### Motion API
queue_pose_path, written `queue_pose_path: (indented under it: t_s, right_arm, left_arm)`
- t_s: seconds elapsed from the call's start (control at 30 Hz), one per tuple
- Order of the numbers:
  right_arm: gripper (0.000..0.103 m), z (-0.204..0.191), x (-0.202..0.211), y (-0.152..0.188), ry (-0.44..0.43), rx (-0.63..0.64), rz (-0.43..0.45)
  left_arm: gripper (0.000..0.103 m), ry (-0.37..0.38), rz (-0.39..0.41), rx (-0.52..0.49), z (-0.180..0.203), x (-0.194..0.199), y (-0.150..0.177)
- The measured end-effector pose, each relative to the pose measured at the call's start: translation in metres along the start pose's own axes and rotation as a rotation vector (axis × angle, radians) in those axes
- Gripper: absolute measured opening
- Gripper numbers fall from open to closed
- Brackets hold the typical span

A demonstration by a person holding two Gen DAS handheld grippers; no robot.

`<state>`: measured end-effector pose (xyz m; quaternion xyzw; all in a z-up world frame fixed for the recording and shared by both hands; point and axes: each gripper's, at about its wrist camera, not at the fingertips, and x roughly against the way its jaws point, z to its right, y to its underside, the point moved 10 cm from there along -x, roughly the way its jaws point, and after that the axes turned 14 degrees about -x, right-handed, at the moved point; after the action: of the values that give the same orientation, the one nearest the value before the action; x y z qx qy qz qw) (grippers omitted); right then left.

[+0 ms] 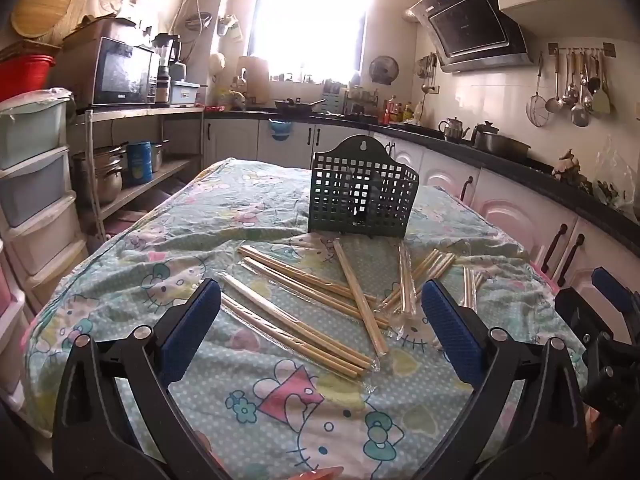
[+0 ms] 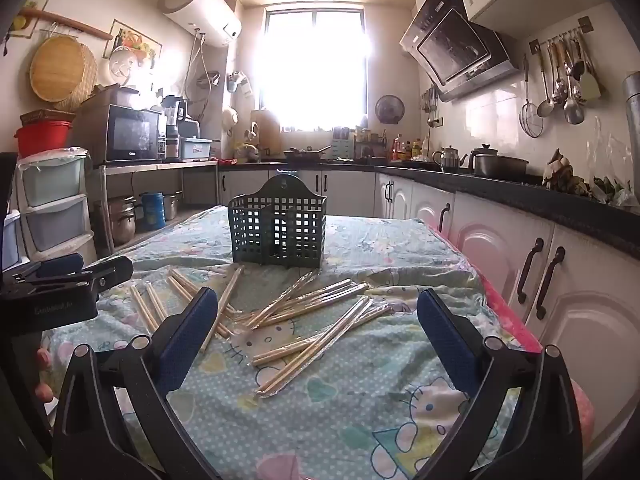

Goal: Organize utensils

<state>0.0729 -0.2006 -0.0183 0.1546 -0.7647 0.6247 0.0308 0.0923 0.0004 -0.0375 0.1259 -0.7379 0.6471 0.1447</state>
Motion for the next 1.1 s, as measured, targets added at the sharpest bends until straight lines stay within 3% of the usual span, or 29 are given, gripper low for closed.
queue_pose_path:
  t_s: [1.1]
  right_arm:
    - [0.097,-0.001,0.003,-0.003,-0.005,-0.011,0.014]
  left_arm:
    - [0.092,-0.002,0.015,-0.007,0.009,0.004,-0.01]
